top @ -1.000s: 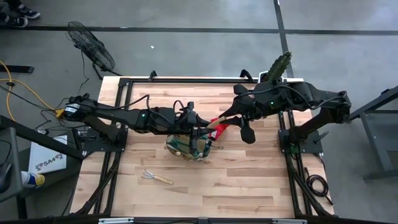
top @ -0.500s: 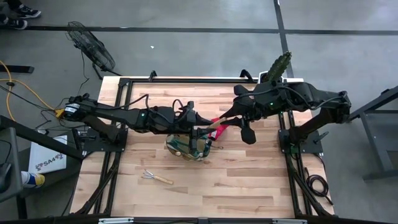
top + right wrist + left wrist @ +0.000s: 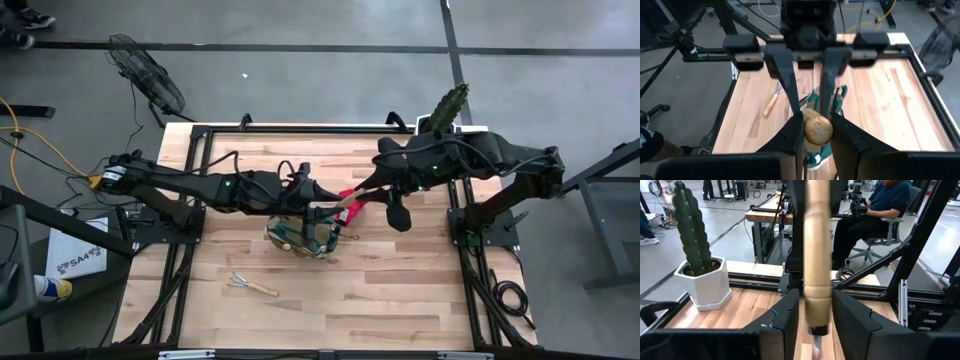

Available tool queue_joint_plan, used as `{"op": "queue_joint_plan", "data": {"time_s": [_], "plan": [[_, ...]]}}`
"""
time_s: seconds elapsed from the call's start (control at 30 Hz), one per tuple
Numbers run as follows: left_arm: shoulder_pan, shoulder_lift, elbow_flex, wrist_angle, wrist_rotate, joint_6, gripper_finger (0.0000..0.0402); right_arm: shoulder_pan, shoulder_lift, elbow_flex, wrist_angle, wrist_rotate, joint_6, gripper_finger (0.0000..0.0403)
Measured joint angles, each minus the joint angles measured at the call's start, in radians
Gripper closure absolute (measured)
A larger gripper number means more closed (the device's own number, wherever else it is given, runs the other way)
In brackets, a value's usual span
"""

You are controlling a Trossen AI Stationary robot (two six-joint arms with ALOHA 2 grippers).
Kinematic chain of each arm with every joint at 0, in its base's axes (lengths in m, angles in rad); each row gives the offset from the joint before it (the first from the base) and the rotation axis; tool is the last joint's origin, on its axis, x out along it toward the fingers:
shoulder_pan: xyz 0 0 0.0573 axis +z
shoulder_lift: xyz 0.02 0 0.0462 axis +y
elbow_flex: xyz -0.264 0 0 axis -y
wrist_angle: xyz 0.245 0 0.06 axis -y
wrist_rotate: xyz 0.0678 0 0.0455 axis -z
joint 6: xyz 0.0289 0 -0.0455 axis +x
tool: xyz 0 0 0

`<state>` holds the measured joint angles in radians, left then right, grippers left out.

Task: Pick & Place Garden tools in Gardening bag
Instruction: Put the light brown trowel into the gardening bag

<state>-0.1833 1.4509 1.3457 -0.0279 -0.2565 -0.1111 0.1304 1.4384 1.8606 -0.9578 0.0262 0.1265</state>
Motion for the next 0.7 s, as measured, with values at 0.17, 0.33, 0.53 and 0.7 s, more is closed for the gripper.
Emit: {"op": "queue_joint_plan", "data": {"time_s": [0.17, 0.33, 0.53, 0.7], "plan": [[0.0, -0.031, 0.0, -0.056, 0.006, 0.001, 0.0291, -0.009, 0.0, 0.0, -0.042, 0.001, 0.06, 0.0342], [0.0, -0.086, 0.0, -0.145, 0.016, 0.0, 0.029, -0.008, 0.0, 0.0, -0.049, 0.001, 0.141, 0.0342], [0.0, -0.166, 0.0, -0.278, -0.033, -0.003, 0.029, 0.021, 0.007, 0.0, -0.046, 0.028, 0.194, 0.0343], [0.0, -0.239, 0.001, -0.377, -0.08, -0.003, 0.029, 0.051, 0.05, 0.0, -0.031, 0.052, 0.244, 0.0344]]}}
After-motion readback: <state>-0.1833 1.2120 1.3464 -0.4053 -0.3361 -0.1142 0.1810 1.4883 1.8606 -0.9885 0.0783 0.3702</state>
